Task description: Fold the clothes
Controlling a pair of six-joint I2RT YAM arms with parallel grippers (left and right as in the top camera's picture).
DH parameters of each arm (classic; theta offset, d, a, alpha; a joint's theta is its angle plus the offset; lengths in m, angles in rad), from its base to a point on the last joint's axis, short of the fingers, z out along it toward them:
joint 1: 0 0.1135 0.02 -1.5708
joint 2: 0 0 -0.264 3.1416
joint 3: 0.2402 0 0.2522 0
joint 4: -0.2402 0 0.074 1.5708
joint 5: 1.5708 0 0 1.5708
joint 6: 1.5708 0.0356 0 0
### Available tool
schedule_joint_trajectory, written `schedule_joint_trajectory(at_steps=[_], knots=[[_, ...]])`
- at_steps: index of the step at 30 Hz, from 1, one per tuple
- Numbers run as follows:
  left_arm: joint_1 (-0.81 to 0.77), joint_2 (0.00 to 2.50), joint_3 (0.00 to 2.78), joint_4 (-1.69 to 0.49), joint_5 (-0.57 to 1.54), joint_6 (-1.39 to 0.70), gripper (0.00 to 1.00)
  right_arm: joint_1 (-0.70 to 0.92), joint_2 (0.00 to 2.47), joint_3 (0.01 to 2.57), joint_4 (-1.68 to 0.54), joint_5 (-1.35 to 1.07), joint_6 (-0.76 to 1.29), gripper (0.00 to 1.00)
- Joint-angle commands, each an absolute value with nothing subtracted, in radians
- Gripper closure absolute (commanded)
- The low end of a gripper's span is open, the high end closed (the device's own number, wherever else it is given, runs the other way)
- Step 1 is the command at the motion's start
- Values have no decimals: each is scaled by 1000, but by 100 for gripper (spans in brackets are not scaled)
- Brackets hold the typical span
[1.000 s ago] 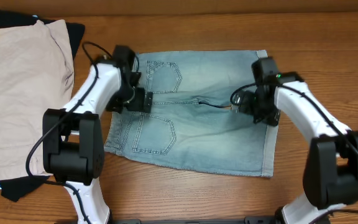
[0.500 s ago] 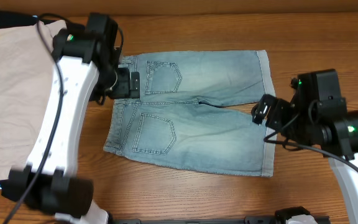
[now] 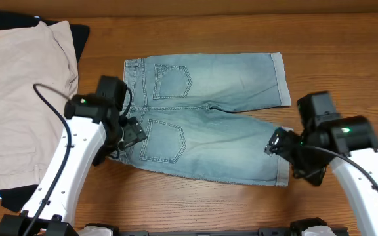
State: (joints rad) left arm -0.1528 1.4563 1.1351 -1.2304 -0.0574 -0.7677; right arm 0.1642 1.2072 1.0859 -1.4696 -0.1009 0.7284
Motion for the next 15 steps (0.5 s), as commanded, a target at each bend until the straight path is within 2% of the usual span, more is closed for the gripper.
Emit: schedule_joint_trajectory(at_steps=[1,5,10,15], knots=[[-140,1429,1050,-1164,-177,-1038,0,168,1208,953,-1401,-50,898,3],[-121,1433,963,-1044,-168,-1121,0,168,1208,818,-1280,-99,899,5],[-116,1433,871,-918,-126,-1132,0,168,1208,776,-1245,-113,910,8],[-116,1434,793,-824,-103,-1134,14,168,1208,776,-1234,-104,912,8]])
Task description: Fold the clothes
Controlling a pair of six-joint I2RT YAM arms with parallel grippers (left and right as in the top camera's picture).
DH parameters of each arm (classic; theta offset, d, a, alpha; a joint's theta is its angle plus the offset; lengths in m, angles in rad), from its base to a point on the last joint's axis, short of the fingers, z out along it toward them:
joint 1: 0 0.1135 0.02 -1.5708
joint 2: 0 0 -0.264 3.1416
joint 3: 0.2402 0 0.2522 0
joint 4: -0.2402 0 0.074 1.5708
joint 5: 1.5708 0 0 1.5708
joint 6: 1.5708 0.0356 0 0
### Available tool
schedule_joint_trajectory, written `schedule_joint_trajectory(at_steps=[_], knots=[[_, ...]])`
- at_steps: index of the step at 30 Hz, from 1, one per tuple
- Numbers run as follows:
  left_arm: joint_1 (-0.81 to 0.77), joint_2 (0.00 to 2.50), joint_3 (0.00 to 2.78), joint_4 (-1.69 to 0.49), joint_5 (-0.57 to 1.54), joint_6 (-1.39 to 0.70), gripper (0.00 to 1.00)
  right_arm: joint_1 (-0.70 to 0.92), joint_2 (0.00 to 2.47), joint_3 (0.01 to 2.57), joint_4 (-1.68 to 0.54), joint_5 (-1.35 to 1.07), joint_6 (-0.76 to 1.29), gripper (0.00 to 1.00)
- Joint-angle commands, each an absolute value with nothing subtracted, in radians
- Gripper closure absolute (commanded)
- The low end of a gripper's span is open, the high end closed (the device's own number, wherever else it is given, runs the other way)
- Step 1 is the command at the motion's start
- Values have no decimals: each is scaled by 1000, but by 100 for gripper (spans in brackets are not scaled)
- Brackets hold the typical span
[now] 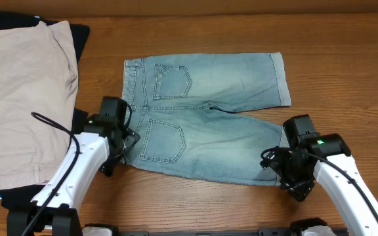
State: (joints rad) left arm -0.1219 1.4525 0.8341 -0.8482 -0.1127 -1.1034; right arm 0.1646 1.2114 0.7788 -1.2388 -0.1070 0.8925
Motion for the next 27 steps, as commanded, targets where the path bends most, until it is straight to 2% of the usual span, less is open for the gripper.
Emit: schedule_joint_trajectory(at_steps=[1,12,15,27], knots=[[-116,1434,780,-808,-104,-1134,17,168,1208,776,-1234,-101,913,8],[-117,1438,654,-688,-116,-1133,34,168,1208,775,-1228,-94,914,9],[-117,1439,611,-643,-113,-1133,46,168,1208,774,-1227,-94,914,10],[-117,1440,571,-619,-115,-1133,80,168,1208,727,-1197,-109,942,23]])
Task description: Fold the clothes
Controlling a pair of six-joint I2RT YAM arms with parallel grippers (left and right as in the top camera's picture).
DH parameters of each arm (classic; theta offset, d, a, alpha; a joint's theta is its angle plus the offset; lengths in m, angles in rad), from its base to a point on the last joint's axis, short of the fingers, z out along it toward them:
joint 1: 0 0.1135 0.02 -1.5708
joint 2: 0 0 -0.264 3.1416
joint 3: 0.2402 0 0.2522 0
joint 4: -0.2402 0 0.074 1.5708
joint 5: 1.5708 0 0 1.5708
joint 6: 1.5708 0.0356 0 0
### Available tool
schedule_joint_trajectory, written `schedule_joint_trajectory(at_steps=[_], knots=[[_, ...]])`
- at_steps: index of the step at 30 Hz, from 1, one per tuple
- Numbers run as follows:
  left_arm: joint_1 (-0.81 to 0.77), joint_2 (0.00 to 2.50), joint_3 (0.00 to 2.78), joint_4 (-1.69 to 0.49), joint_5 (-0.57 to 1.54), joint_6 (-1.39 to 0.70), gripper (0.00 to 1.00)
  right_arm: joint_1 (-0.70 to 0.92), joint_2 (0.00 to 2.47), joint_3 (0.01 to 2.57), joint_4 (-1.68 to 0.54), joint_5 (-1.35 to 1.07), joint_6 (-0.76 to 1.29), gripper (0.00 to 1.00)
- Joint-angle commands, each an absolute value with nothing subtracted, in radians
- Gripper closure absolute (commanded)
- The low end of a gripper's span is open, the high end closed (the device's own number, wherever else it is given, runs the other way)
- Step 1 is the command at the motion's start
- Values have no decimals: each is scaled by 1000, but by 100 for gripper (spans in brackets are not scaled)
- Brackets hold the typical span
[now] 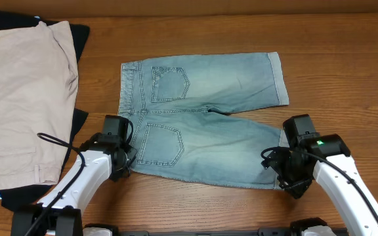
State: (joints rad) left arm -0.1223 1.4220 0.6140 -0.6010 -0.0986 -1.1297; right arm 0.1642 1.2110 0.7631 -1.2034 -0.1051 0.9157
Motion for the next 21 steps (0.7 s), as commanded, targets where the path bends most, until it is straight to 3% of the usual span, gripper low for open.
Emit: schedule_joint_trajectory(at_steps=[1,8,12,15,21], knots=[[-117,1440,571,-619,-114,-1133,82,168,1208,713,-1193,-110,953,25],[-117,1440,571,-619,-114,-1133,96,169,1208,601,-1090,-139,971,36],[-117,1440,571,-618,-115,-1129,96,169,1208,532,-998,-140,988,42],[-117,1439,572,-611,-115,-1129,96,169,1208,489,-937,-138,1000,50],[-117,1439,578,-597,-113,-1080,96,169,1208,467,-868,-155,1007,79]])
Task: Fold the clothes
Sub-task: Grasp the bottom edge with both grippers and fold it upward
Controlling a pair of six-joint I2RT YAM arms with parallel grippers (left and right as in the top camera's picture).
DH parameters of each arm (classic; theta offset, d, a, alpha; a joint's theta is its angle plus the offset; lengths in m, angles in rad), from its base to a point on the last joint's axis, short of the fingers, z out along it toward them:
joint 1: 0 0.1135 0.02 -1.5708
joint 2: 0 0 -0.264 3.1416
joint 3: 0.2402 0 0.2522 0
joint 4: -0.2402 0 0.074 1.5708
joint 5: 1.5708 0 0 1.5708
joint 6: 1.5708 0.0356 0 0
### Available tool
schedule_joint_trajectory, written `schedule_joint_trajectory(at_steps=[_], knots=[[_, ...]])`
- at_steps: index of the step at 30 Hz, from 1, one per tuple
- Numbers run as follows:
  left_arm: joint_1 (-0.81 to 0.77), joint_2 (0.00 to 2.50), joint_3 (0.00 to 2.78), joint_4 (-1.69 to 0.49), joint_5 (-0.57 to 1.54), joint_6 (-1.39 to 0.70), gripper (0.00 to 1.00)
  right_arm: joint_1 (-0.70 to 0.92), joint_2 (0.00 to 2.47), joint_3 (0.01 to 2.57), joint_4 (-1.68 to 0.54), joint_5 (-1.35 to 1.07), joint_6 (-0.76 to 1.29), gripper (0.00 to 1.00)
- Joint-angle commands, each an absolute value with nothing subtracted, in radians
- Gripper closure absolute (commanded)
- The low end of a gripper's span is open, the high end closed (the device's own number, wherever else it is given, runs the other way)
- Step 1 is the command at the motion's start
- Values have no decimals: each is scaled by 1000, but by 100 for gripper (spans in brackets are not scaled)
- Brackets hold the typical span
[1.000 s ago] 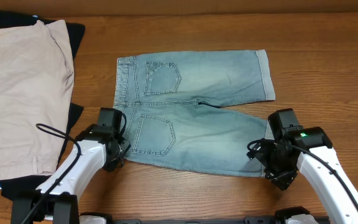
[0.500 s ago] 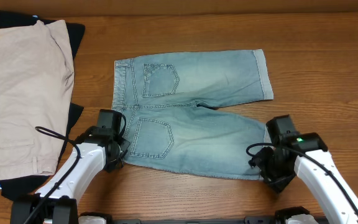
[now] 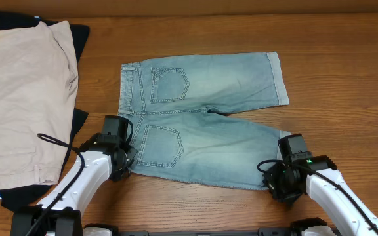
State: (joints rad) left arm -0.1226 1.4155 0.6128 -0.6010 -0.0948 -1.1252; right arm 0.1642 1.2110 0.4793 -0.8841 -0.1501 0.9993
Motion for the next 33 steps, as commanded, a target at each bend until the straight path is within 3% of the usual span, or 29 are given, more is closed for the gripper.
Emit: schedule_joint_trajectory(at_steps=[1,3,14,23,33], knots=[[-117,1439,588,-598,-111,-1056,96,169,1208,467,-868,-155,1008,88],[-117,1439,613,-602,-103,-996,96,169,1208,467,-870,-155,1021,96],[-116,1439,1030,-973,-63,-668,96,142,1158,753,-1111,-59,964,96],[-117,1435,1391,-1323,-93,-649,96,56,1127,1190,-1403,39,744,96],[-117,1321,1426,-1533,-97,-659,96,17,1056,1306,-1591,52,697,96]])
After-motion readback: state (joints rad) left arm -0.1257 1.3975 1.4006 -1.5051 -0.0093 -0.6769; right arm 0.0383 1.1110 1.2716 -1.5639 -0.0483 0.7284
